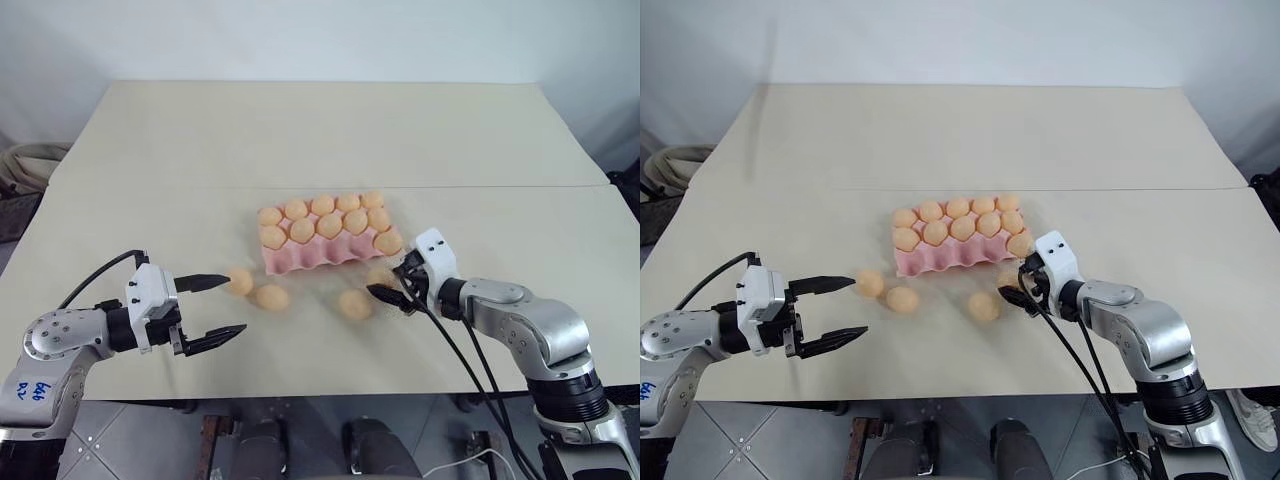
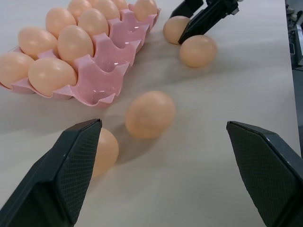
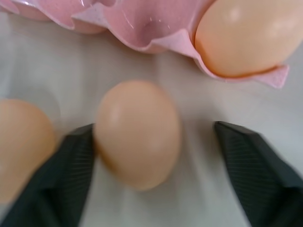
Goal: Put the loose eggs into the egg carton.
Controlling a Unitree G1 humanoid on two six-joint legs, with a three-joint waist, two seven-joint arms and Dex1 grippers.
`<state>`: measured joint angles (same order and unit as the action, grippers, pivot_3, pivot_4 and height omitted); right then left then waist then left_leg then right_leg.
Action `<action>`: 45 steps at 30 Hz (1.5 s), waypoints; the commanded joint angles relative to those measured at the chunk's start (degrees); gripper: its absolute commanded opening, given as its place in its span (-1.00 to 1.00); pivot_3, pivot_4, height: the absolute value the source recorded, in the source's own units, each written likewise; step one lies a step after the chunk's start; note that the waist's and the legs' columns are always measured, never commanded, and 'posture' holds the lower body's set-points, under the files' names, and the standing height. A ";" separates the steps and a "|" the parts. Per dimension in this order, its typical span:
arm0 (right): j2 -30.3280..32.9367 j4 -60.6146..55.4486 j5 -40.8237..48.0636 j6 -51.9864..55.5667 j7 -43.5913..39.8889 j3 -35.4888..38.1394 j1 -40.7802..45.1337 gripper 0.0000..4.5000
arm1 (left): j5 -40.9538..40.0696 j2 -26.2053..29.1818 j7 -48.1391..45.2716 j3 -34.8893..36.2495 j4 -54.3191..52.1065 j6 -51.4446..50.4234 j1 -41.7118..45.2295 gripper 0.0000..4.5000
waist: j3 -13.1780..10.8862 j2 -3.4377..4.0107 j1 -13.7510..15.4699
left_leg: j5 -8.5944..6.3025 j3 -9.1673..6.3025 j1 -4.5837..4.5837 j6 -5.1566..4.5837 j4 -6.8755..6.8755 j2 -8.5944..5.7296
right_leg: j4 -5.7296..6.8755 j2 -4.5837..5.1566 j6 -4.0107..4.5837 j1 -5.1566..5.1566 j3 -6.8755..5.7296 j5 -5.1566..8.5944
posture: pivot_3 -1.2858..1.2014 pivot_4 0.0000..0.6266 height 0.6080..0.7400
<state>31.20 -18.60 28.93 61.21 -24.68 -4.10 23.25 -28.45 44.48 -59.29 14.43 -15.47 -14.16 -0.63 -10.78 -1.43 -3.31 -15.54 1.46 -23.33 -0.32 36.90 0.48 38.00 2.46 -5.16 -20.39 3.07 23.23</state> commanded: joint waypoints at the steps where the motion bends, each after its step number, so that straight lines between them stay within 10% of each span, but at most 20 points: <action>1: 0.78 -3.28 1.51 -1.57 -3.50 0.61 -0.87 0.10 | -1.02 -0.50 0.66 1.00 -2.13 0.40 -0.34 1.00 | 0.00 0.00 0.05 | 0.00 0.00 0.00 0.00 0.00 0.00 | 0.00 0.00 0.00 0.00 0.00 0.00 | 0.03 -0.52 1.00; 3: 1.96 -5.20 2.63 -3.00 -6.32 1.57 -1.47 -0.20 | -0.92 -0.74 0.90 0.91 -2.22 0.40 -0.40 1.00 | 0.00 0.00 0.10 | 0.00 0.00 0.00 0.00 -0.01 0.00 | -0.01 0.00 0.00 0.00 0.00 0.00 | 0.03 -0.52 1.00; 26: -3.11 7.35 -6.65 -5.52 -5.07 -5.16 14.01 -0.20 | -0.63 -2.37 4.61 1.62 -4.00 0.81 -2.52 1.00 | -0.02 0.03 -0.11 | -0.07 0.11 -0.09 -0.02 -0.03 -0.01 | 0.06 0.05 0.02 -0.20 -0.08 -0.01 | 0.03 -0.52 1.00; 34: -0.05 -0.03 -2.91 -5.16 -9.12 0.02 11.12 0.98 | -0.51 -2.95 4.44 0.35 -3.03 1.08 -1.50 1.00 | -0.02 0.03 0.03 | -0.05 0.12 -0.08 -0.03 0.01 0.01 | 0.04 0.06 0.02 -0.18 -0.11 -0.01 | 0.03 -0.52 1.00; 45: 9.63 -4.06 1.14 -38.69 -33.40 21.95 -19.66 0.98 | -1.14 -2.92 2.68 -0.96 0.60 0.12 2.01 1.00 | -0.02 0.03 1.05 | -0.12 0.15 -0.02 -0.06 -0.01 0.01 | -0.20 0.05 0.01 0.05 -0.19 -0.01 | 0.03 -0.52 1.00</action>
<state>39.83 -22.89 28.59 27.09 -53.88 14.03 5.80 -28.48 41.36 -56.07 12.80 -15.12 -13.93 0.88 -10.81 -1.40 -2.26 -15.66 1.59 -23.26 -0.38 36.90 0.49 37.78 2.51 -5.15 -20.25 2.86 23.22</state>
